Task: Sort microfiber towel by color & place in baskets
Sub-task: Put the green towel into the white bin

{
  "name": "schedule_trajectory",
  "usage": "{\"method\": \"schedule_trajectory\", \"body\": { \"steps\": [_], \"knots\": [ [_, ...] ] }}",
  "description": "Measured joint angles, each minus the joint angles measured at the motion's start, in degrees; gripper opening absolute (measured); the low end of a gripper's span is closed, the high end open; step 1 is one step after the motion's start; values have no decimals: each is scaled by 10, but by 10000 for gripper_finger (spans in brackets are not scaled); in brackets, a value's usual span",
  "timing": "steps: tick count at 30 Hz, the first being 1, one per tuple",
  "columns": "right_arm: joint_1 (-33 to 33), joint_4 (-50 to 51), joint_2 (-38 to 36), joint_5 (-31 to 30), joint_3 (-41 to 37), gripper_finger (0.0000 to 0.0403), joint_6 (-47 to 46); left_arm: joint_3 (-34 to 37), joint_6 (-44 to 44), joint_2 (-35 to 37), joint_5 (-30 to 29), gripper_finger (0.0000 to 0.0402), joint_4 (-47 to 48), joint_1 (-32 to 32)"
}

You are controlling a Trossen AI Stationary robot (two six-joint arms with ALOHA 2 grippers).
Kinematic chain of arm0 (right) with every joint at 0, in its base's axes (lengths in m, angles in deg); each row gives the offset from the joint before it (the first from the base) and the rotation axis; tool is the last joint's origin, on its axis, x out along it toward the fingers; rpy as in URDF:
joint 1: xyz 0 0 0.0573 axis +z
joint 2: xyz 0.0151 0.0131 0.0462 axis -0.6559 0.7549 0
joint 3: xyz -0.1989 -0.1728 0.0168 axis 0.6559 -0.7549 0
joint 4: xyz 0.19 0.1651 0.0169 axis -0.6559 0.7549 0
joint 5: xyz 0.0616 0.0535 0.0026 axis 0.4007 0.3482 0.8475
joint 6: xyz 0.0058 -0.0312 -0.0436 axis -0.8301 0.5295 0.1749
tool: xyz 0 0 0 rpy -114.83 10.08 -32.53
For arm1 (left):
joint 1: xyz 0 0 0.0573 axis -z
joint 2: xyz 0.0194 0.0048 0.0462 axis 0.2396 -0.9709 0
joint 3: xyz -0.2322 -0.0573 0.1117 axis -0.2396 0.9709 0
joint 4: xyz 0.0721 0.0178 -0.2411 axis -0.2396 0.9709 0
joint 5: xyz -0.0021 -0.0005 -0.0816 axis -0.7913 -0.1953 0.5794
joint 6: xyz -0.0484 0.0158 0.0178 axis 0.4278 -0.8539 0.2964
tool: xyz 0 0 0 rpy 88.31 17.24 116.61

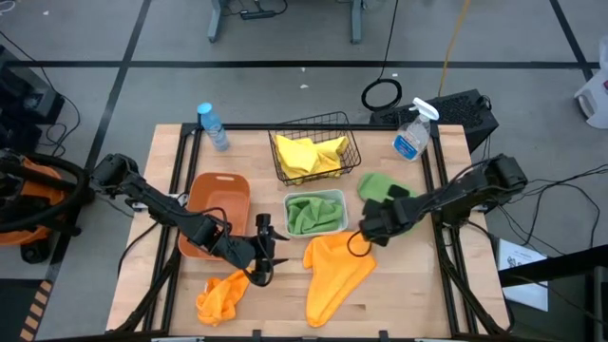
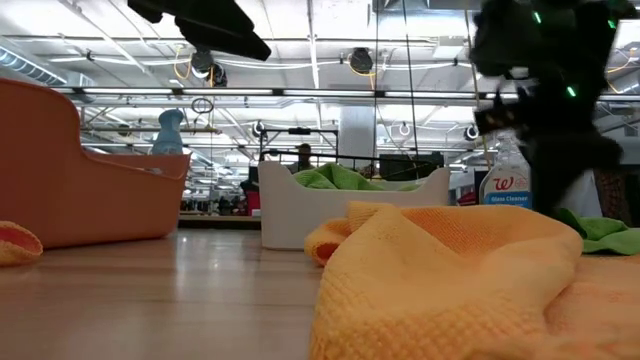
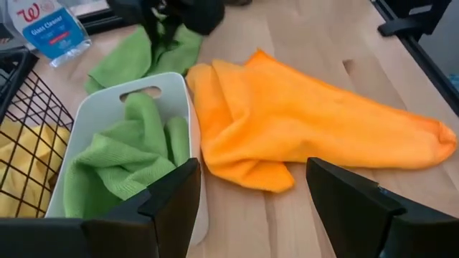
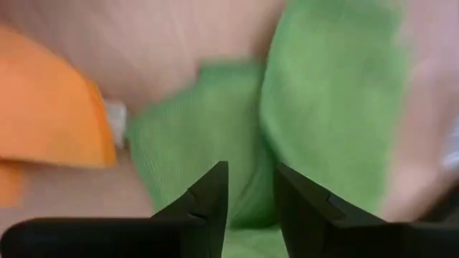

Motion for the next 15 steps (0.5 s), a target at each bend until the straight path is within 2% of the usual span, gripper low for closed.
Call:
{"method": "schedule_trajectory", "body": {
  "steps": [2, 5, 9, 15],
  "knots": [
    [-1, -37, -11, 22, -45, 117, -5, 0, -2, 0, 0, 258, -10, 0],
    [-5, -65, -28, 13, -84, 141, -21, 0, -5, 0, 0, 258, -21, 0],
    [-5, -65, -59, -14, -90, 184, -31, 0, -4, 0, 0, 258, -27, 0],
    [-5, -58, -131, -15, -90, 255, -21, 0, -4, 0, 0, 258, -28, -1]
  ]
}}
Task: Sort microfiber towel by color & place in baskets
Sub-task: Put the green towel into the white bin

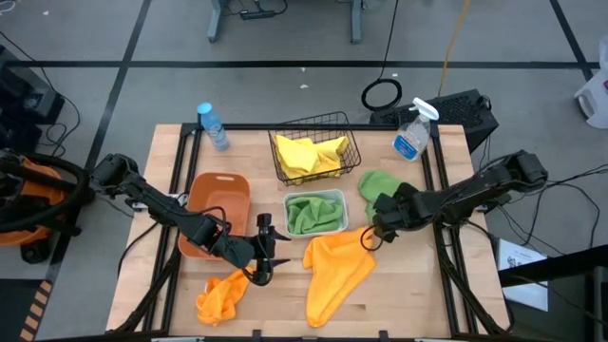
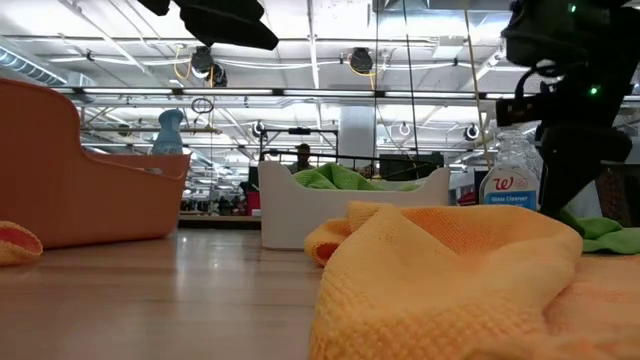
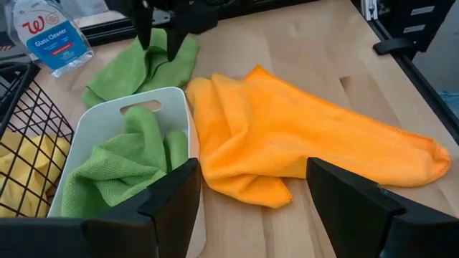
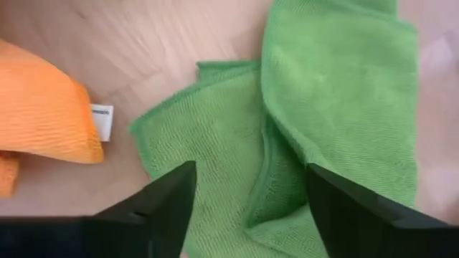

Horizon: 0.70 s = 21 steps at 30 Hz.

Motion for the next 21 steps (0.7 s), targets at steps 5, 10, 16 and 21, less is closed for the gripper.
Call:
{"method": "schedule_trajectory", "body": {
  "steps": [5, 10, 16, 21],
  "knots": [
    [0, 30, -24, -41, -6, 309, 3, 0, 0, 0, 0, 258, -2, 0],
    [-10, 4, -20, -41, -38, 365, 14, 0, 3, 0, 0, 258, -3, 0],
    [-18, -51, -20, 9, -98, 382, 13, 0, 3, 0, 0, 258, -3, 0],
    [-20, -89, -24, 25, -135, 355, -12, 0, 0, -1, 0, 258, -12, 0]
  ]
}}
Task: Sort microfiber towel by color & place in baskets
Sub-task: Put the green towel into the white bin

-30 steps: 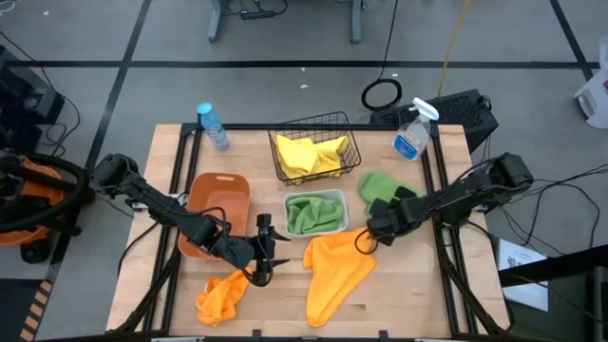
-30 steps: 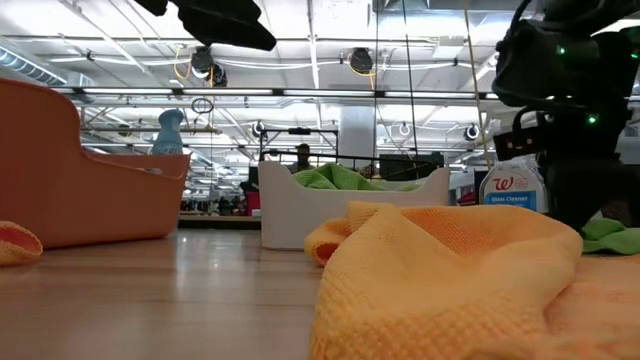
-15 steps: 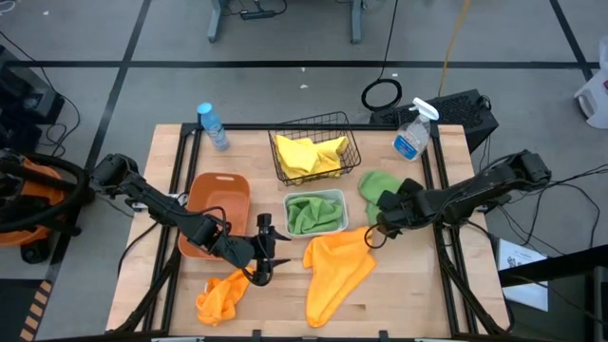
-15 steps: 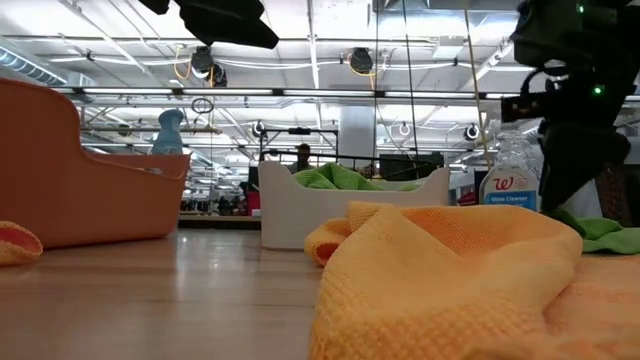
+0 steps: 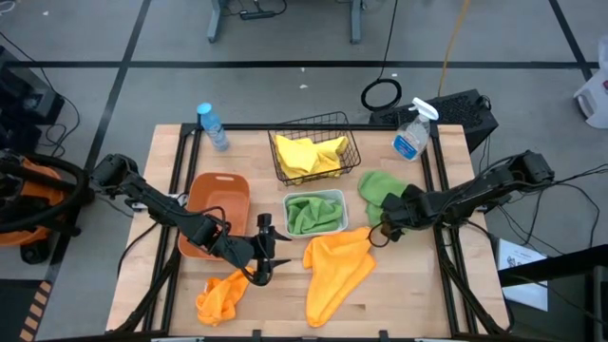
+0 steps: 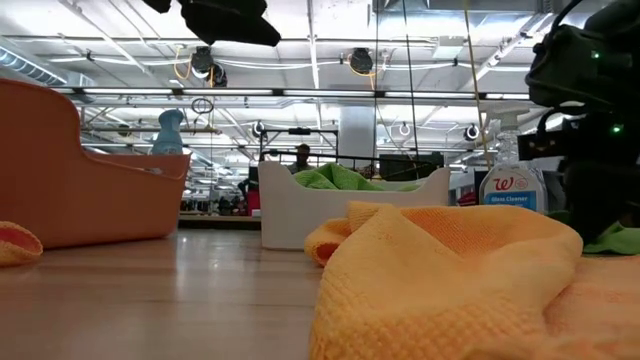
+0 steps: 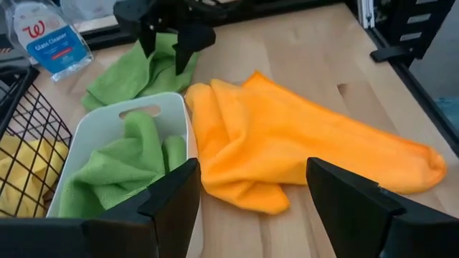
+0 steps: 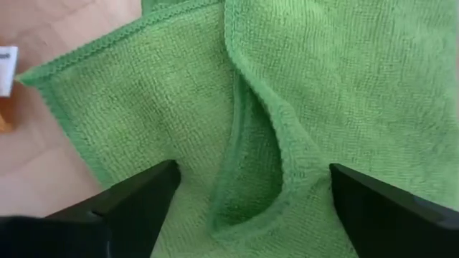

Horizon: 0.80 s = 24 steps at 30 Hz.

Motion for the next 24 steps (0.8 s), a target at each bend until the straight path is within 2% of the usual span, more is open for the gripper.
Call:
{"method": "schedule_trajectory", "body": {
  "steps": [2, 5, 12, 13, 16, 19, 24],
  "knots": [
    [0, -2, 0, 10, -1, 325, -12, 0, -1, 0, 0, 258, -7, 0],
    [2, -14, -1, 19, -4, 258, -21, 0, -1, 0, 0, 258, -8, 0],
    [10, -43, 1, 14, -9, 44, -44, 0, -1, -1, 0, 258, -9, 0],
    [16, -49, 1, 11, -9, 25, -44, 0, -2, -3, 0, 258, -10, 0],
    [32, -58, 2, -9, -4, 20, -62, 0, -13, -7, 0, 258, -16, 0],
    [49, -26, 4, -16, 19, 20, -77, 0, -17, -16, 0, 258, -22, -4],
    [82, 40, 3, -61, 97, 6, -73, 0, -30, -22, -2, 258, -54, -14]
  ]
}}
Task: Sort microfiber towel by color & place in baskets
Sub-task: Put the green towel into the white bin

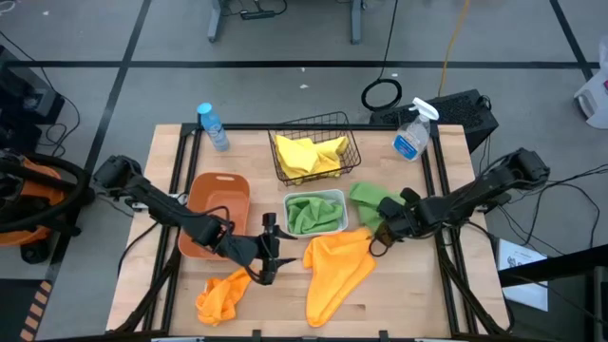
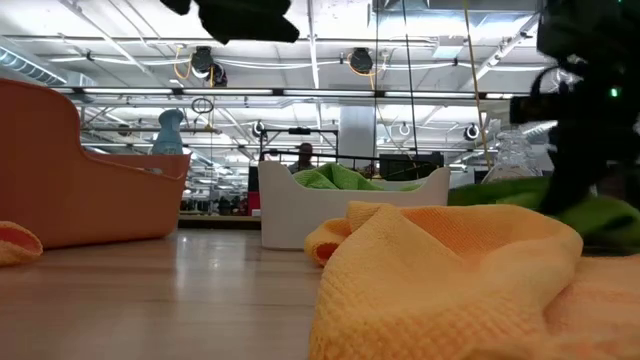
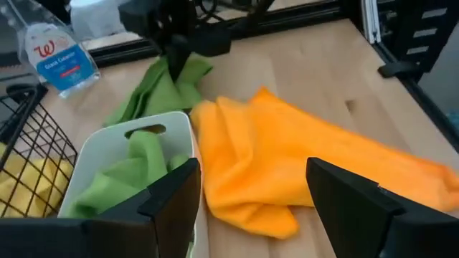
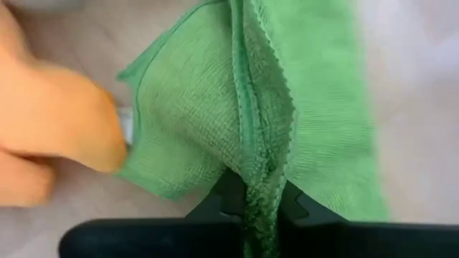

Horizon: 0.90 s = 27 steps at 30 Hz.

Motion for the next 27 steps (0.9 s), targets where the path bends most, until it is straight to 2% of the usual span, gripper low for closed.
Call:
{"method": "schedule_trajectory", "body": {
  "steps": [6, 16, 20, 25, 27],
  "knots": [
    [40, 65, -1, -39, 110, 5, 27, 0, -57, -1, -1, 258, -86, -14],
    [118, 72, 1, -132, 233, 5, 130, 0, -173, -1, -1, 258, -209, -44],
    [138, 39, 1, -185, 251, 5, 207, 0, -179, -1, 5, 258, -233, -70],
    [148, -55, 1, -255, 252, 5, 323, 0, -131, -10, 96, 258, -238, -104],
    [147, -110, 2, -269, 252, 5, 377, 0, -119, -20, 104, 258, -234, -109]
  ]
}}
